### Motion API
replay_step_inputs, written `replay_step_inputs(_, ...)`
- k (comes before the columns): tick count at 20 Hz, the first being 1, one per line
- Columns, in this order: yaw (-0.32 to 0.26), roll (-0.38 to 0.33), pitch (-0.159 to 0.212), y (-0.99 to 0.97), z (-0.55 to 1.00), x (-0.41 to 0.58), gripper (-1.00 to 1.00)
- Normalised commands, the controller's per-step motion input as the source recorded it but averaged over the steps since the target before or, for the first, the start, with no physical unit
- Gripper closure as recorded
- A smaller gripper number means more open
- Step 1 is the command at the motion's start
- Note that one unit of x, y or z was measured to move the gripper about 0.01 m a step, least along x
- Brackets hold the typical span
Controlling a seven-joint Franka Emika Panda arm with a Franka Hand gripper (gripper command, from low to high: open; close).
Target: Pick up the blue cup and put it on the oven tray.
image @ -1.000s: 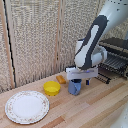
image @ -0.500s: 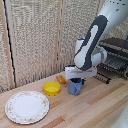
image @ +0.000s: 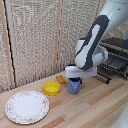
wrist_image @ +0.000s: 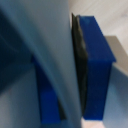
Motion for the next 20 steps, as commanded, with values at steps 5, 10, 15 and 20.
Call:
replay_step_inputs(5, -0.174, -0.105, -0.004, 0.16, 0.72, 0.464, 1.0)
replay_step_inputs(10, -0.174, -0.143, -0.002, 0.13, 0.67, 0.478, 1.0)
replay_step_inputs(15, -0.177, -0.139, -0.002, 0.0, 0.67, 0.482, 1.0)
replay_step_inputs(20, -0.118, 0.007, 0.003, -0.42, 0.88, 0.486, 1.0)
